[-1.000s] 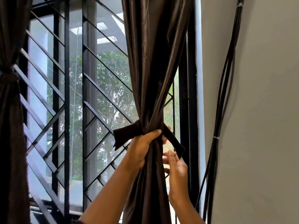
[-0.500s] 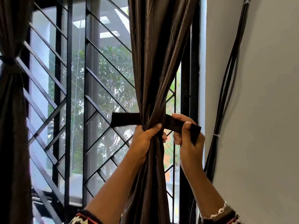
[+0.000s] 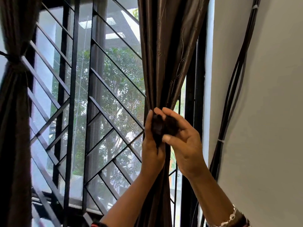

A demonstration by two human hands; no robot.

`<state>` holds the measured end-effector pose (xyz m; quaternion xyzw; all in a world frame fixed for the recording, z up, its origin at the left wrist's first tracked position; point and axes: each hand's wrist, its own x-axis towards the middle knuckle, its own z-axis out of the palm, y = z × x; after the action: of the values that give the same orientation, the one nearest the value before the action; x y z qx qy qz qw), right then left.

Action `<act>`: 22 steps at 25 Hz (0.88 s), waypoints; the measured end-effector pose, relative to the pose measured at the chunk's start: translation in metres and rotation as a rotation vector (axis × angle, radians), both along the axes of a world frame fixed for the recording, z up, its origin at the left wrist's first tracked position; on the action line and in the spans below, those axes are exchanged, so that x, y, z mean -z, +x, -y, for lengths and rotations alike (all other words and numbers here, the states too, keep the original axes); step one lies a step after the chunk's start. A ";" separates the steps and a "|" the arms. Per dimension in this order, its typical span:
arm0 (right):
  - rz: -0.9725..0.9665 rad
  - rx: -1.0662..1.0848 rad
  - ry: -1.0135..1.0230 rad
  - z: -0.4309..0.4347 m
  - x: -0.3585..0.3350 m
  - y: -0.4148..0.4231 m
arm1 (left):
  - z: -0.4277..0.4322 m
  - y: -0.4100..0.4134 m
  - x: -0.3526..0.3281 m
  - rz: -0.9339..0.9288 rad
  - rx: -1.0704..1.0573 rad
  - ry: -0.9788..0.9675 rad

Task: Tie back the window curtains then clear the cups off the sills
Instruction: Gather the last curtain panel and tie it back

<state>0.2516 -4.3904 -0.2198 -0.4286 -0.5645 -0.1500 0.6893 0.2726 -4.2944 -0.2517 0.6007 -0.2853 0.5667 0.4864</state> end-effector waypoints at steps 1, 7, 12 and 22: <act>0.039 -0.015 -0.050 0.000 0.001 0.002 | 0.000 0.000 0.002 0.016 -0.008 0.033; 0.019 0.144 -0.038 -0.013 -0.009 0.002 | -0.012 -0.005 0.009 -0.036 -0.104 0.127; 0.062 0.360 -0.049 -0.013 -0.009 0.007 | -0.022 -0.037 0.004 -0.012 -0.084 -0.013; 0.384 0.822 -0.126 -0.013 0.004 0.019 | 0.005 -0.062 -0.121 -0.669 -0.705 0.644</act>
<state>0.2708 -4.3778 -0.2235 -0.6226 -0.4734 -0.4529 0.4280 0.2110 -4.2991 -0.1308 0.9234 -0.0569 0.3584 0.1251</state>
